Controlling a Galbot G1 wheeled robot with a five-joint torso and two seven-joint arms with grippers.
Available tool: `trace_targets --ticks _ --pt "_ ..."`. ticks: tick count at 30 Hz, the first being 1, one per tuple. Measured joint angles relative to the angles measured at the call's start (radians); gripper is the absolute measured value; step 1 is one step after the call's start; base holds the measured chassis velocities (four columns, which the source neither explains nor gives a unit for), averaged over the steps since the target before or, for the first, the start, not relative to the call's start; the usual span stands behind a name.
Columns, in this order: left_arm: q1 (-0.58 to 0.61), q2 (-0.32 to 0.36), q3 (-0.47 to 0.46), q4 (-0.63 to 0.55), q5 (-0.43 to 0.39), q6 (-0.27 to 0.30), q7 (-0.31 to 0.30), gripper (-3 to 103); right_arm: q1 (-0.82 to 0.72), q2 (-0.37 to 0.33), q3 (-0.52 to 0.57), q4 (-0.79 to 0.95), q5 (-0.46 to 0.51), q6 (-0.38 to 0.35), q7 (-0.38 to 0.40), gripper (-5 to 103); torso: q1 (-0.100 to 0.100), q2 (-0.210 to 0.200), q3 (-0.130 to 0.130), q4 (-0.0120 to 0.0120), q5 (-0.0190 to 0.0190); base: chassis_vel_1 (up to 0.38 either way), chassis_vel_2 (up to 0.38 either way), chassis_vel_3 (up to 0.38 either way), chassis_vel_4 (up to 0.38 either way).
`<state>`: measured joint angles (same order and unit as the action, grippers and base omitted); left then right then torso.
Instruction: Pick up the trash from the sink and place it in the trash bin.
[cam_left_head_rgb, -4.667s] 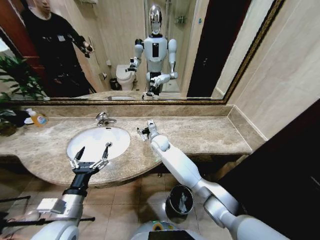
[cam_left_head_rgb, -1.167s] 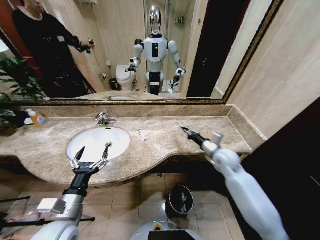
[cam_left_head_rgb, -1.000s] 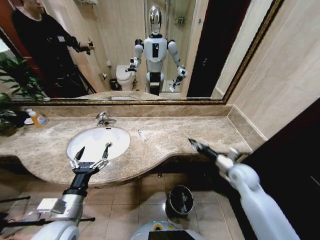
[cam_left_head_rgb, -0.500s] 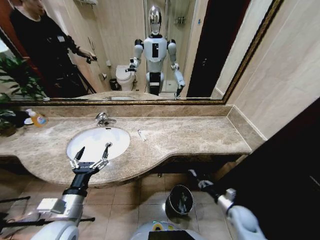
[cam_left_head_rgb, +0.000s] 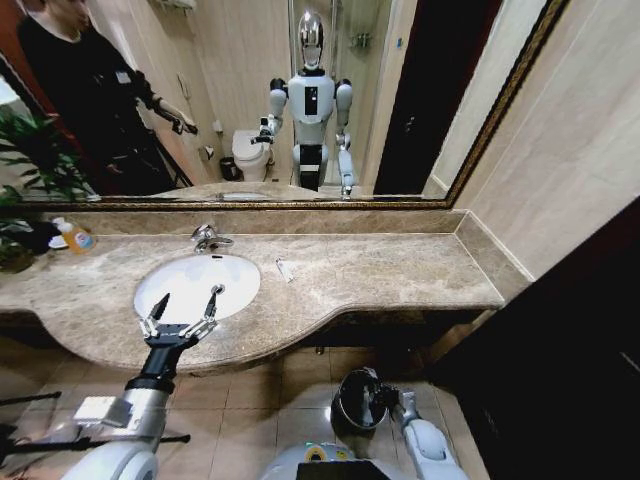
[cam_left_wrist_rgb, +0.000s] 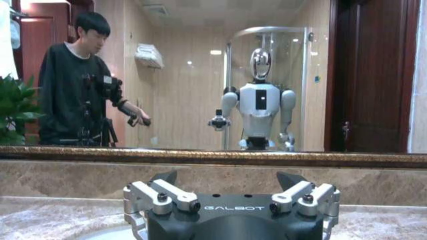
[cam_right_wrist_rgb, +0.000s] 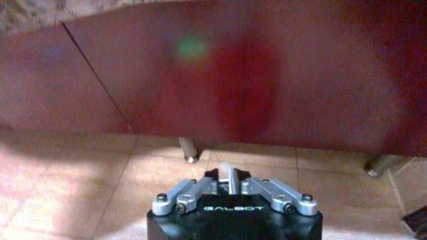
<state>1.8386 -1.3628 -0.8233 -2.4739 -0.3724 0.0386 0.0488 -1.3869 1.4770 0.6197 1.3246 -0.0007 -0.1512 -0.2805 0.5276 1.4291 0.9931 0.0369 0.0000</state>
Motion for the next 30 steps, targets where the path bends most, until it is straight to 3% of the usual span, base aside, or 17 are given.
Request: trace_targets --ticks 3,5,9,11,14,16,17,18,20,23,25,26,28,29,30 --pt "0.000 0.000 0.000 0.000 0.000 0.000 0.000 100 0.000 -0.007 0.000 0.002 -0.019 -0.010 -0.001 21 0.000 0.000 0.000 -0.0001 -0.0003 0.000 0.000 0.000 0.000" --pt "0.000 0.000 0.000 0.000 0.000 0.000 0.000 100 -0.001 -0.015 0.007 0.005 -0.073 -0.010 -0.009 32 0.000 0.000 0.000 -0.0001 0.0001 0.000 0.000 0.000 0.000" --pt "0.000 0.000 0.000 0.000 0.000 0.000 0.000 100 -0.015 -0.029 0.014 0.036 -0.066 0.011 -0.027 43 0.000 0.000 0.000 -0.0001 0.0000 0.000 0.000 0.000 0.000" --pt "0.000 0.000 0.000 0.000 0.000 0.000 0.000 100 -0.055 -0.052 0.056 0.126 0.040 0.032 -0.120 54 0.000 0.000 0.000 0.0001 0.0004 0.000 0.000 0.000 0.000" --pt "0.000 0.000 0.000 0.000 0.000 0.000 0.000 100 -0.075 -0.064 0.101 0.161 0.084 0.039 -0.188 59 0.000 0.000 0.000 0.0001 0.0000 0.000 0.000 0.000 0.000" --pt "0.000 0.000 0.000 0.000 0.000 0.000 0.000 100 -0.111 -0.068 0.271 0.212 0.170 0.040 -0.380 76 0.000 0.000 0.000 -0.0001 -0.0006 0.000 0.000 0.000 0.000" --pt "0.000 0.000 0.000 0.000 0.000 0.000 0.000 100 -0.126 -0.062 0.340 0.235 0.219 0.043 -0.466 76 0.000 0.000 0.000 -0.0003 0.0001 0.000 0.000 0.000 0.000" --pt "0.000 0.000 0.000 0.000 0.000 0.000 0.000 100 -0.126 -0.062 0.340 0.235 0.219 0.043 -0.466 76 0.000 0.000 0.000 -0.0003 0.0001 0.000 0.000 0.000 0.000" --pt "0.000 0.000 0.000 0.000 0.000 0.000 0.000 100 -0.178 -0.079 0.426 0.311 0.366 0.055 -0.577 91 0.000 0.000 0.000 -0.0004 -0.0004 0.000 0.000 0.000 0.000" --pt "0.000 0.000 0.000 0.000 0.000 0.000 0.000 100 -0.209 -0.084 0.441 0.383 0.427 0.058 -0.584 96 0.000 0.000 0.000 -0.0004 -0.0003 0.000 0.000 0.000 0.000" --pt "0.000 0.000 0.000 0.000 0.000 0.000 0.000 100 -0.236 -0.080 0.420 0.540 0.444 0.050 -0.519 100 0.000 0.000 0.000 -0.0005 -0.0002 0.000 0.000 0.000 0.000" --pt "0.000 0.000 0.000 0.000 0.000 0.000 0.000 100 -0.236 -0.080 0.420 0.540 0.444 0.050 -0.519 100 0.000 0.000 0.000 -0.0005 -0.0002 0.000 0.000 0.000 0.000" --pt "0.000 0.000 0.000 0.000 0.000 0.000 0.000 100 -0.212 -0.074 0.348 0.680 0.423 0.018 -0.395 100 0.000 0.000 0.000 -0.0004 -0.0002 0.000 0.000 0.000 0.000" --pt "0.000 0.000 0.000 0.000 0.000 0.000 0.000 100 -0.212 -0.074 0.348 0.680 0.423 0.018 -0.395 100 0.000 0.000 0.000 -0.0004 -0.0002 0.000 0.000 0.000 0.000" --pt "0.000 0.000 0.000 0.000 0.000 0.000 0.000 100 -0.151 -0.091 0.240 0.760 0.400 -0.039 -0.254 100 0.000 0.000 0.000 -0.0002 -0.0007 0.000 0.000 0.000 0.000"
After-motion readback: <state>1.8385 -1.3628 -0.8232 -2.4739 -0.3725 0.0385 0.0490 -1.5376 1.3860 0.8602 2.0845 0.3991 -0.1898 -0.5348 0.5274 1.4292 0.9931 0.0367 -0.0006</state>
